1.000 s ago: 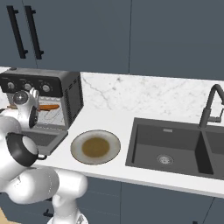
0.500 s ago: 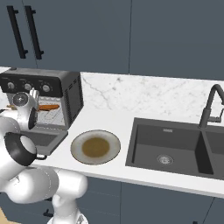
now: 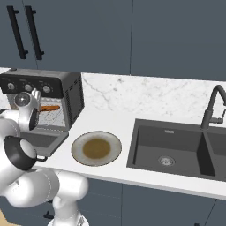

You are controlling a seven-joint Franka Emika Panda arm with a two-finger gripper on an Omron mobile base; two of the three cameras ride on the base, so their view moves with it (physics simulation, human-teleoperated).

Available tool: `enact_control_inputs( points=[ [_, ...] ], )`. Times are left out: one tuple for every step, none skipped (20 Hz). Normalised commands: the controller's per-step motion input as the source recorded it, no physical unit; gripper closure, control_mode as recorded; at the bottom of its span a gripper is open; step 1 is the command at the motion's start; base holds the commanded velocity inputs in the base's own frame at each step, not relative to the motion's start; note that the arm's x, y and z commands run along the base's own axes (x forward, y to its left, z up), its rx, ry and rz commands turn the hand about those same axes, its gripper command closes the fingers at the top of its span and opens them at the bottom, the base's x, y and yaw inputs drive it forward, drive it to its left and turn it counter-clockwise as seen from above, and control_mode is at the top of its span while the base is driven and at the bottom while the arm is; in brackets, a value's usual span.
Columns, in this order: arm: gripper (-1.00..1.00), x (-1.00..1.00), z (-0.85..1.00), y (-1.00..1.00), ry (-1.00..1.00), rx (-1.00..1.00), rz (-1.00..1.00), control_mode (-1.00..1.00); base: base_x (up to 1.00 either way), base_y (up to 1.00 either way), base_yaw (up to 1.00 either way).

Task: Pick up the kebab skewer and baguette bread, and place them inside the toaster oven. Close the toaster oven door and start by setting the timer.

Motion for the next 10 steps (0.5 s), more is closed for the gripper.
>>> enact_control_inputs(
  points=[
    [-1.0,0.0,0.0,-0.29,0.0,0.0,0.0,-1.0,0.0,0.0,0.0],
    [-1.0,0.0,0.0,-0.29,0.0,0.0,0.0,-1.0,0.0,0.0,0.0],
    [-1.0,0.0,0.0,-0.29,0.0,0.0,0.0,-1.0,0.0,0.0,0.0],
    [-1.0,0.0,0.0,-0.31,0.0,0.0,0.0,-1.0,0.0,0.0,0.0],
    [-1.0,0.0,0.0,-0.3,0.0,0.0,0.0,-1.0,0.0,0.0,0.0],
    [-1.0,0.0,0.0,-0.31,0.0,0.0,0.0,-1.0,0.0,0.0,0.0],
    [-1.0,0.0,0.0,-0.31,0.0,0.0,0.0,-1.0,0.0,0.0,0.0],
    [-1.0,0.08,0.0,-0.31,0.0,0.0,0.0,-1.0,0.0,0.0,0.0],
    [-1.0,0.1,0.0,-0.36,0.0,0.0,0.0,-1.0,0.0,0.0,0.0],
    [-1.0,0.13,0.0,-0.34,0.0,0.0,0.0,-1.0,0.0,0.0,0.0]
  ],
)
